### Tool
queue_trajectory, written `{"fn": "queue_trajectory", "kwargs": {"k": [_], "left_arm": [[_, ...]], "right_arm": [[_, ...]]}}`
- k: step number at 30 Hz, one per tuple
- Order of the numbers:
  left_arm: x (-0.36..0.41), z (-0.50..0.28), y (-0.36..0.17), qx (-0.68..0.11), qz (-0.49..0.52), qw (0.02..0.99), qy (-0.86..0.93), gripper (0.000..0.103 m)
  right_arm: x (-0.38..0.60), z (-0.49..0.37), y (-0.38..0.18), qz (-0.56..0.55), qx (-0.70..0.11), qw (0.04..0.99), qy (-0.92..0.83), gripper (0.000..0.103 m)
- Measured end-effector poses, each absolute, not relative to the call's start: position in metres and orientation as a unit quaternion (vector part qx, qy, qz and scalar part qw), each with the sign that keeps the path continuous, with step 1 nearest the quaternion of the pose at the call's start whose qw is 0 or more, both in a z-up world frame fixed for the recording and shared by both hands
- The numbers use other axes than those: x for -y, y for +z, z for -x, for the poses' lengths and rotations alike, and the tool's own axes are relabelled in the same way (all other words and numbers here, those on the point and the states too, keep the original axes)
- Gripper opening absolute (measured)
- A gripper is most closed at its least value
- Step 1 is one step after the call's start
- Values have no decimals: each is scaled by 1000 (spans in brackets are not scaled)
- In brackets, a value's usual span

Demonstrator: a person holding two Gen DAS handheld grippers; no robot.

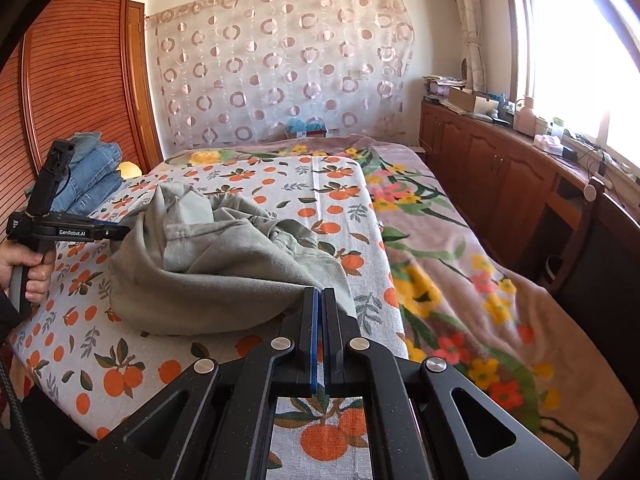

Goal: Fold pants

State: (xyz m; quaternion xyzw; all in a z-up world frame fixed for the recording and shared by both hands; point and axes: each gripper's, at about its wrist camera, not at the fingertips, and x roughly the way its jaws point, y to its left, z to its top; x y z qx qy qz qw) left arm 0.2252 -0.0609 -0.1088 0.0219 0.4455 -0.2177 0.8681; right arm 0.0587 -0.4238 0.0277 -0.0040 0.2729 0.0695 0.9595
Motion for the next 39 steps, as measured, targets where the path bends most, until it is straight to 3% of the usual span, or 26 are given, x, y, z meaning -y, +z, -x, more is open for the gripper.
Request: {"fn": "queue_trajectory", "kwargs": {"k": [15,24,29,31,39], "left_arm": [[-4,-119,4,-326,0,918,-226,6],[-11,-101,26,-299,-25,930,-213,6],[-12,-108,6,-319,-21,925,-206,6],[-11,-110,0,-322,-18,924,-204,6],[-10,-113,-13,-332,-10,921,-204,6]], "right_arm": [[394,-31,101,27,-175,977,115,1],[365,-61,43,21,-251,953,167,2],[352,-80,-2,21,-308,932,191,26],[348,-87,-15,13,-326,925,195,45],[328,-100,-38,42,-351,909,220,56]]}}
